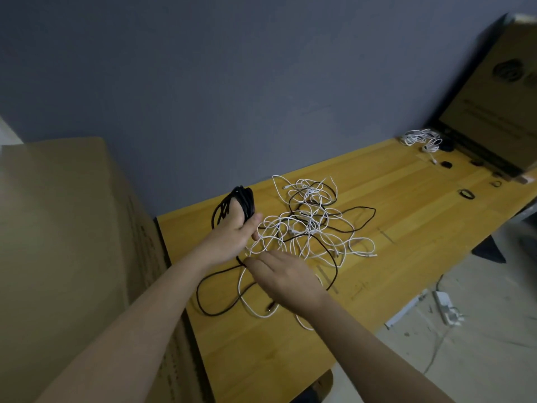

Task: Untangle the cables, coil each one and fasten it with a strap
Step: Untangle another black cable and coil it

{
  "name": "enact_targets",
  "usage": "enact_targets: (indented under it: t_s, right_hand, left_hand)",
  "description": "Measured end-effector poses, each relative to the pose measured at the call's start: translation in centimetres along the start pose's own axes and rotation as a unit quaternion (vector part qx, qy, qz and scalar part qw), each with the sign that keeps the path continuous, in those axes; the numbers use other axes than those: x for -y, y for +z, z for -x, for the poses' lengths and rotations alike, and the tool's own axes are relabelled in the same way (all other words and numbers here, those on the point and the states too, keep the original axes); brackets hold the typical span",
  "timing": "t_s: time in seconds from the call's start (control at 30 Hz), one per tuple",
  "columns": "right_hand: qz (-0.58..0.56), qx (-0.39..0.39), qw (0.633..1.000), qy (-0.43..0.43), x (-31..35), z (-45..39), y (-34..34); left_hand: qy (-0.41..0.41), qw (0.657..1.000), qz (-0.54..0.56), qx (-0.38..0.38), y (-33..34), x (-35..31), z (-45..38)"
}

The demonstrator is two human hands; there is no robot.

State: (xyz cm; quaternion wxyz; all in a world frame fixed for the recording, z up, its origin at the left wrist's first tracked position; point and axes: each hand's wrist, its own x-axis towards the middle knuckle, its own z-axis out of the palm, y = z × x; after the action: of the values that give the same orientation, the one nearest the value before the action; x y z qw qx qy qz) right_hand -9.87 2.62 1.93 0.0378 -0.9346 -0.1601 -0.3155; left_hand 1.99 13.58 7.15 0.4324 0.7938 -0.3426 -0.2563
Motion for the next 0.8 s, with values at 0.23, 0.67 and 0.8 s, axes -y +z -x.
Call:
enact_targets:
  t_s: [0.23,0.67,0.8]
  right_hand:
    - [-0.050,-0.076,0.993,0.074,-3.3,-2.6,-2.9]
    - [-0.302,0.008,0.887,0.349,-6.3,-2.7,-4.6]
    - [-0.322,-0.026,0.867,0.379,-4.2,-2.7,-2.8]
  left_hand:
    - [-0.047,0.997,0.016,0.057,0.2,-0.8,0.3]
    - [-0.026,0.988,0.089,0.124,-0.1,-2.2,1.2]
    - [-0.034,0.974,0.190,0.116,-0.2,-2.4,1.4]
